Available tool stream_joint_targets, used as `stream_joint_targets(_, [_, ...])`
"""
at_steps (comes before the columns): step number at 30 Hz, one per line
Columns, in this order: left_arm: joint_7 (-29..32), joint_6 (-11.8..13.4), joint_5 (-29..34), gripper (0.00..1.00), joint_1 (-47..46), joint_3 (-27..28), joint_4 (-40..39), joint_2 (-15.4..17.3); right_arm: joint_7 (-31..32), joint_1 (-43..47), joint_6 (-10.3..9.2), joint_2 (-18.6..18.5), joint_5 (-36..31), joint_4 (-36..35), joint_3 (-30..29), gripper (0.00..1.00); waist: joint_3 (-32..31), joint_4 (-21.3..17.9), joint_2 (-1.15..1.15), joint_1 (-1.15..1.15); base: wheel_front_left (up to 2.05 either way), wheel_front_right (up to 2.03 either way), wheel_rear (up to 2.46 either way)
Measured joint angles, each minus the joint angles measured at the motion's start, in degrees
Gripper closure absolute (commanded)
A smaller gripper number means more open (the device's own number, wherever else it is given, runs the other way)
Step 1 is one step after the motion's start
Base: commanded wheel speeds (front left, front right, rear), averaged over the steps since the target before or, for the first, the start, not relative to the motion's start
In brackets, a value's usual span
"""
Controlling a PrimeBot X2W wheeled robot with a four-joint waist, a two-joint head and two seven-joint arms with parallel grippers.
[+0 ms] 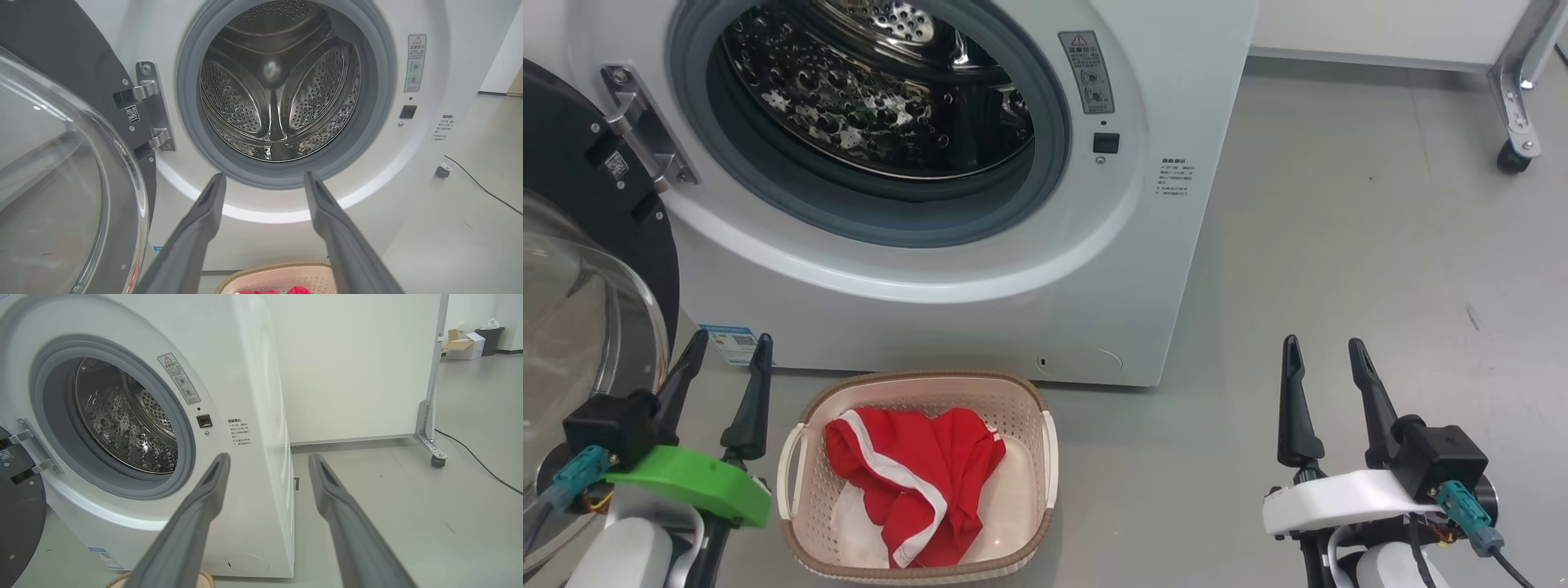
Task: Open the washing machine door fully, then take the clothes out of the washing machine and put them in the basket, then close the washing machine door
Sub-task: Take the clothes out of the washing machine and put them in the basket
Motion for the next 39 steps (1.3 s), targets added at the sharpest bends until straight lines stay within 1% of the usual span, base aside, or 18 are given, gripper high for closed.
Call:
stream_joint_targets(6, [0.0, 0.9, 0.6, 0.00, 3.0, 1.7, -2.5, -0.5, 0.0, 1.8, 0.05, 0.0, 0.0, -0.2, -0.6, 0.00, -1.6, 0.0, 0.00, 0.00, 0.00, 0.00, 0.00])
stream_joint_targets(11, [0.0, 0.9, 1.2, 0.00, 5.5, 2.2, -3.9, -1.8, 0.0, 2.7, 0.05, 0.0, 0.0, -0.5, -1.7, 0.00, -1.9, -0.2, 0.00, 0.00, 0.00, 0.00, 0.00])
stream_joint_targets(23, [0.0, 1.0, 3.3, 0.00, 9.5, 3.6, -6.2, -3.1, 0.0, 5.0, 0.08, 0.0, -0.6, -1.1, -3.9, 0.00, -2.3, -0.8, 0.00, 0.00, 0.00, 0.00, 0.00])
stream_joint_targets(26, [0.0, 1.0, 3.7, 0.00, 10.2, 4.1, -6.4, -3.2, 0.0, 5.2, 0.56, 0.0, -0.6, -1.3, -4.1, 0.00, -2.4, -1.0, 0.00, 0.00, 0.00, 0.00, 0.00])
stream_joint_targets(30, [0.0, 1.0, 4.0, 0.00, 10.6, 4.4, -6.6, -3.5, 0.0, 5.3, 0.68, 0.0, -0.7, -1.5, -4.2, 0.00, -2.7, -1.3, 0.00, 0.00, 0.00, 0.00, 0.00])
stream_joint_targets(39, [0.0, 1.0, 4.6, 0.00, 11.7, 5.5, -7.5, -4.4, 0.0, 6.4, 1.59, 0.0, -0.8, -1.5, -4.4, 0.00, -3.1, -1.7, 0.00, 0.00, 0.00, 0.00, 0.00])
